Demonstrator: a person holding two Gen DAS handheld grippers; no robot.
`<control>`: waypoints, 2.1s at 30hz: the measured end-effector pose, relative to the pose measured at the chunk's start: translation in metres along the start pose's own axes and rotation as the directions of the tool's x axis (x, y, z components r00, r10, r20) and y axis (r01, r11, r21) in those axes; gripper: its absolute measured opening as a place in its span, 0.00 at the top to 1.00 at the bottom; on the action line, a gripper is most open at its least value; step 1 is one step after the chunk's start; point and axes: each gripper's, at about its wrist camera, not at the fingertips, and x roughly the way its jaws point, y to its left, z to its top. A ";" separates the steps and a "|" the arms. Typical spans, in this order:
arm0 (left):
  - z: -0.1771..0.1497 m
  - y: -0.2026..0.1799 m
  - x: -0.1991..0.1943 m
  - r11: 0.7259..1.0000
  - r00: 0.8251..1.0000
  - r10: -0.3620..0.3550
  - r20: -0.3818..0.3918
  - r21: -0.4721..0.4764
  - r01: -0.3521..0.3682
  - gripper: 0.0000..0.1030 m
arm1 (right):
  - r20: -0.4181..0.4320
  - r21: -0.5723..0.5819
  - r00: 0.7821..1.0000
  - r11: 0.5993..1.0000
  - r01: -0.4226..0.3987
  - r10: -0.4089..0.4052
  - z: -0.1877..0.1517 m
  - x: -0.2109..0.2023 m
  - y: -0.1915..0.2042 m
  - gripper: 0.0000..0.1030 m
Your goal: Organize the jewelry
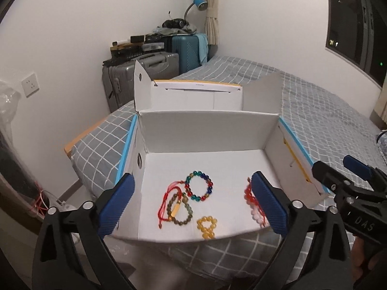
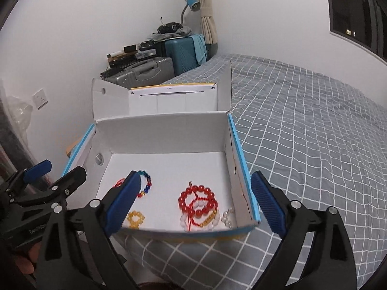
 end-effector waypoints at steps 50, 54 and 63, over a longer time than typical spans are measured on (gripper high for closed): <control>-0.067 -0.006 -0.014 0.999 1.000 -0.020 -0.014 0.036 0.020 0.06 | 0.021 -0.019 0.996 0.996 0.086 -0.085 -0.066 -0.024 -0.003 0.07; -0.067 -0.007 -0.016 0.999 1.000 -0.002 0.005 0.047 0.002 0.06 | 0.019 -0.020 0.996 0.996 0.084 -0.084 -0.066 -0.024 -0.003 0.07; -0.067 -0.003 -0.016 1.000 1.000 -0.019 -0.012 0.017 0.020 0.06 | 0.018 -0.019 0.996 0.996 0.083 -0.083 -0.067 -0.025 -0.003 0.07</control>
